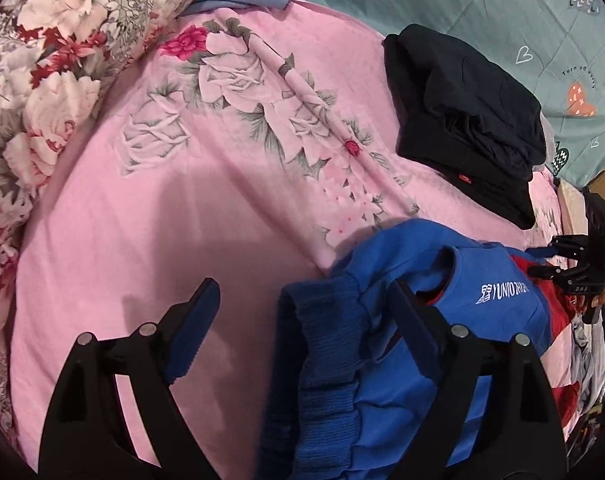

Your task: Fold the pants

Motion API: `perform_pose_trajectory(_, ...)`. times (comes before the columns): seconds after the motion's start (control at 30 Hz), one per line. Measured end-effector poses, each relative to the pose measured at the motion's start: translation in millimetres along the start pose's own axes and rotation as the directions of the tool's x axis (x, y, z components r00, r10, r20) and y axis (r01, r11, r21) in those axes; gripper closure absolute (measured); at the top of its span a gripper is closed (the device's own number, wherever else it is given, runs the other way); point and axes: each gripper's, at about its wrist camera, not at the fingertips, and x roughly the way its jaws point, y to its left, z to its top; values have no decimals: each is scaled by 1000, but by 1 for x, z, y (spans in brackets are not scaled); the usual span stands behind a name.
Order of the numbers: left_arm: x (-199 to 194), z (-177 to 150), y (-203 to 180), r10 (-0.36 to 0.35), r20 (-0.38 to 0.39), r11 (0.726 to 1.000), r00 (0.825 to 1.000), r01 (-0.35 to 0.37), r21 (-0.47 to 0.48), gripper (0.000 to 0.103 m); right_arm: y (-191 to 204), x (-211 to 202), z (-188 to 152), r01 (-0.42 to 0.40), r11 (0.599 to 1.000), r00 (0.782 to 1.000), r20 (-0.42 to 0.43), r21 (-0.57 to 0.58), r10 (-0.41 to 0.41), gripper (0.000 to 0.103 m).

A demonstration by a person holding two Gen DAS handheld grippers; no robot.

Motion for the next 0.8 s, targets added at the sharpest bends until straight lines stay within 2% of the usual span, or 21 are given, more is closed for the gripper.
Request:
perform_pose_trajectory(0.03, 2, 0, 0, -7, -6, 1000, 1000, 7, -1, 15, 4, 1, 1, -21, 1000, 999, -25, -14, 21, 63)
perform_pose_trajectory(0.13, 9, 2, -4, -13, -15, 1000, 1000, 13, 17, 14, 21, 4, 5, 34, 993, 996, -78, -117, -43, 83)
perform_pose_trajectory(0.17, 11, 3, -6, -12, -11, 1000, 1000, 12, 26, 13, 24, 3, 6, 37, 991, 995, -87, -129, -49, 95)
perform_pose_trajectory(0.27, 14, 9, -6, -37, -9, 999, 999, 37, 30, 7, 29, -7, 3, 57, 985, 995, -68, -163, -69, 96)
perform_pose_trajectory(0.37, 16, 11, -8, -95, -20, 994, 995, 96, 44, 6, 30, -14, -1, 64, 984, 996, -57, -166, -74, 96)
perform_pose_trajectory(0.53, 15, 4, -14, -212, -82, 974, 974, 217, 64, 8, 32, -12, -3, 58, 980, 995, -73, -189, -73, 96)
perform_pose_trajectory(0.6, 14, 1, -16, -211, -82, 973, 974, 217, 78, 8, 30, -11, -2, 30, 984, 995, -88, -175, -46, 93)
perform_pose_trajectory(0.67, 14, 0, -14, -219, -76, 972, 973, 224, 69, 9, 32, -4, 3, 54, 981, 995, -75, -185, -69, 90)
perform_pose_trajectory(0.73, 14, 1, -13, -213, -65, 974, 975, 217, 58, 17, 33, 5, 6, 52, 983, 994, -89, -173, -69, 90)
perform_pose_trajectory(0.77, 14, 2, -13, -197, -57, 978, 979, 200, 63, 33, 32, 8, 6, 63, 983, 993, -85, -175, -78, 91)
perform_pose_trajectory(0.8, 14, 2, -13, -175, -54, 982, 983, 179, 67, 61, 32, 9, 7, 65, 984, 994, -71, -169, -78, 93)
